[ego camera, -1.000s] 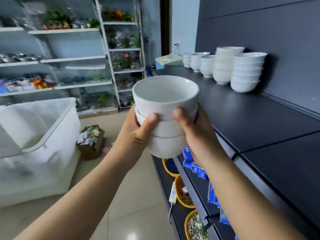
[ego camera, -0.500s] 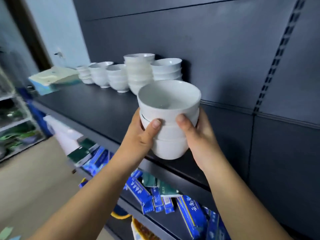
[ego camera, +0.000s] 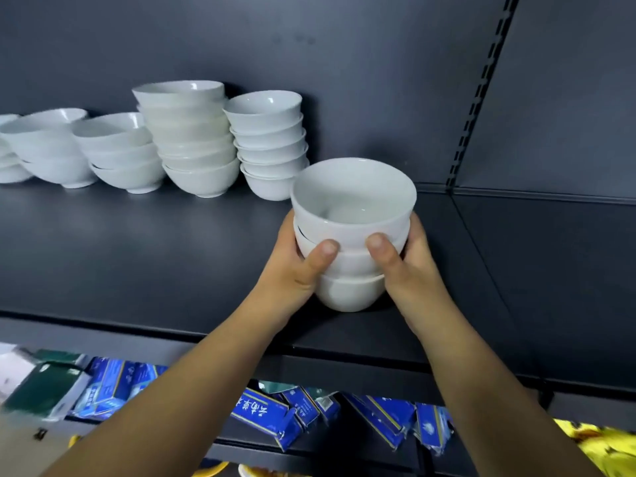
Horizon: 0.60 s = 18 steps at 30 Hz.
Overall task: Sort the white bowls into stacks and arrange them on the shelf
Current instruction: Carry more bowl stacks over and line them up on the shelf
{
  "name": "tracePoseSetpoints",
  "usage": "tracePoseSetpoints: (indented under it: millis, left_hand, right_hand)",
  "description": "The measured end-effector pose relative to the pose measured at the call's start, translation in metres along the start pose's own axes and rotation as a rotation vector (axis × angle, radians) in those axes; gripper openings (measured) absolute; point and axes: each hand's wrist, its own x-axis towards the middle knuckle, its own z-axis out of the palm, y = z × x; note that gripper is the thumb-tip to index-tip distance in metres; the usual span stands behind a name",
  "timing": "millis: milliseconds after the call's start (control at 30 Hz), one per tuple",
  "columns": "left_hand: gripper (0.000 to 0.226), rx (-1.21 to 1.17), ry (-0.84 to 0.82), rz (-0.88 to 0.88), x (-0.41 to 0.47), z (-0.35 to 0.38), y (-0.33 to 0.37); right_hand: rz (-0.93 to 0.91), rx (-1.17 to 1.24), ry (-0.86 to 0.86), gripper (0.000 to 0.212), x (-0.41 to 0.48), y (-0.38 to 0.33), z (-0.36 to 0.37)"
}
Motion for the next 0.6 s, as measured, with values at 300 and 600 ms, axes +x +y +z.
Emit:
tracePoseSetpoints:
  millis: [300, 600]
  left_hand:
    - [0.102, 0.293, -0.138, -0.078, -0.026, -0.018, -0.006]
    - [0.080, 0.500, -0.185, -0.148, 0.007, -0.034, 0.003]
  right_hand:
    - [0.150, -0.248, -0.214, 0.088, -0.020, 0.007, -0.037]
    - [0.152, -0.499, -0.282, 0.088, 0.013, -0.002, -0.045]
